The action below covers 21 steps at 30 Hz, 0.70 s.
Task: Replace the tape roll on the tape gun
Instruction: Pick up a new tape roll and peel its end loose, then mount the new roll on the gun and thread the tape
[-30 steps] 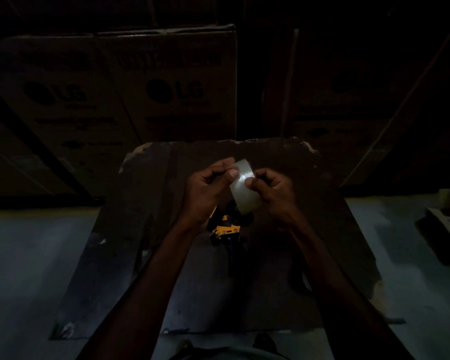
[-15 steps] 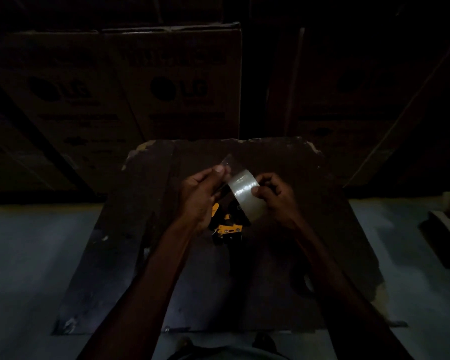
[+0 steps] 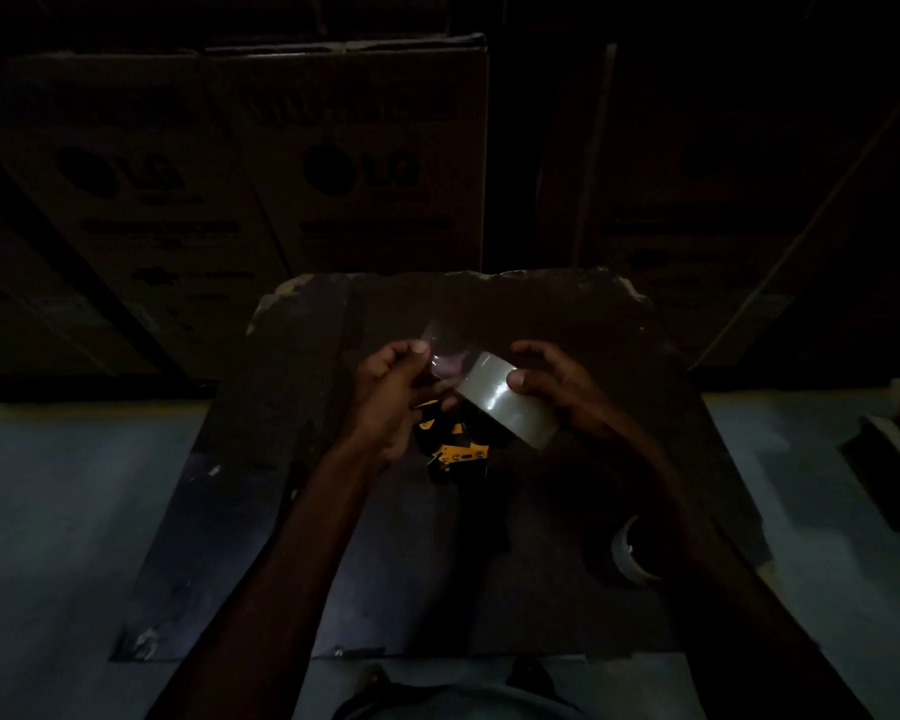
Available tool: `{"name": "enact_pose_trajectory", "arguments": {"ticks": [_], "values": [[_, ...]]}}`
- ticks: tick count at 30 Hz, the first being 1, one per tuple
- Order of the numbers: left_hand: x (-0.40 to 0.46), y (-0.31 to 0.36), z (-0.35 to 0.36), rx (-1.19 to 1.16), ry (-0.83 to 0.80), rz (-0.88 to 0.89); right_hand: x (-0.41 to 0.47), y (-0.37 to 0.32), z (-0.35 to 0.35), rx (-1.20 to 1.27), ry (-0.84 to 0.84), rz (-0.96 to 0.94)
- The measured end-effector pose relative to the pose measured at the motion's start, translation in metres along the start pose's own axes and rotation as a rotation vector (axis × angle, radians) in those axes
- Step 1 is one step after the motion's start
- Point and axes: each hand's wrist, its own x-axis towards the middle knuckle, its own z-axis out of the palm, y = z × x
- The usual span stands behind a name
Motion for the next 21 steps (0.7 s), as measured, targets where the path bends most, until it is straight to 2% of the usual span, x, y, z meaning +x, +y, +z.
{"name": "enact_pose_trajectory", "arguments": {"ticks": [5, 8, 15, 21], "values": [[0.002, -0.004, -0.009, -0.01, -0.071, 0.016, 0.003, -0.003, -0.011, -0.104, -0.08, -0.015], [0.005, -0.011, -0.018, 0.015, -0.066, 0.081, 0.005, -0.001, -0.016, -0.212, -0.061, -0.088], [0.012, -0.023, -0.041, 0.319, -0.052, 0.195, 0.011, 0.0, -0.02, -0.328, -0.133, -0.189], [0.016, -0.033, -0.049, 0.395, -0.017, 0.237, 0.022, 0.011, -0.016, -0.379, -0.243, -0.213]]}}
